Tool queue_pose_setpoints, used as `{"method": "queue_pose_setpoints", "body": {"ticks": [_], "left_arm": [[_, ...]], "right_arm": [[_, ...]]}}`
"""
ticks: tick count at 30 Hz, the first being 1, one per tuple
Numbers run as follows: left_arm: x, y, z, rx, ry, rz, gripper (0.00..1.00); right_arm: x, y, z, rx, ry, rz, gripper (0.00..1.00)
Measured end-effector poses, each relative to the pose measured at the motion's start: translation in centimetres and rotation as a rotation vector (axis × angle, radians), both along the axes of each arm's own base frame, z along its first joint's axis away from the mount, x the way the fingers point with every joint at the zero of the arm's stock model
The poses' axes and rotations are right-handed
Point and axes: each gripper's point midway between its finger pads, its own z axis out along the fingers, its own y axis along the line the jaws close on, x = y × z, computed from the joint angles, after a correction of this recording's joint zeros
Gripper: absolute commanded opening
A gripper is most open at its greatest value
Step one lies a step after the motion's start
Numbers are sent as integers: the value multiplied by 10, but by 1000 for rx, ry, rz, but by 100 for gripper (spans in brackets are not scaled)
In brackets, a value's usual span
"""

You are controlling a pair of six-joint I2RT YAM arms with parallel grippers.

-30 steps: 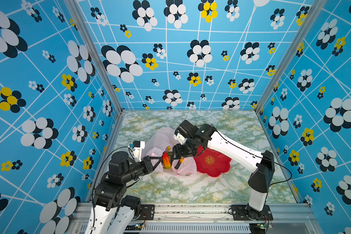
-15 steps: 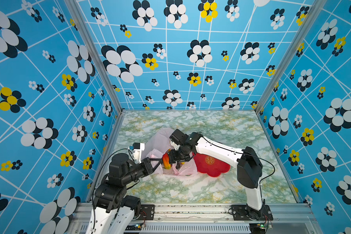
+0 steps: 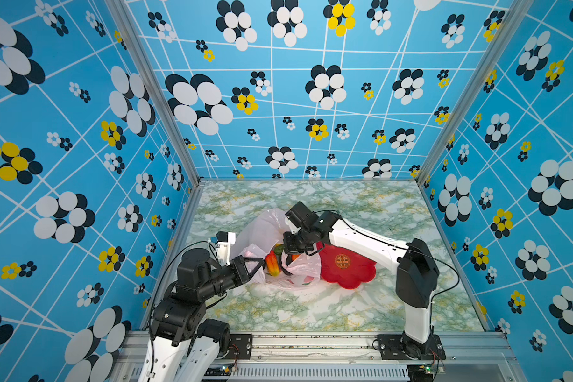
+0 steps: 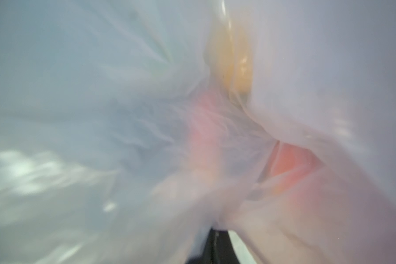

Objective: Place the fruits into the plastic bag
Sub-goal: Pick up the plastic bag from the center of the table.

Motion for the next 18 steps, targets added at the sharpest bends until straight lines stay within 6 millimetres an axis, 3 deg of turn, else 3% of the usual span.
{"method": "queue_pose_setpoints", "body": {"ticks": [3, 7, 10, 18], "left_arm": [[6, -1, 14, 10, -20, -7, 0], [15, -4, 28, 28, -45, -17, 0], [21, -5, 36, 41, -59, -23, 0], [49, -8, 74, 63, -115, -24, 0]], "right_arm": [[19, -15, 60, 132, -81, -55, 0], [37, -34, 120, 229, -173, -98, 0], [39, -45, 145, 255, -218, -103, 0], [38, -66, 168, 238, -260, -95, 0]]}}
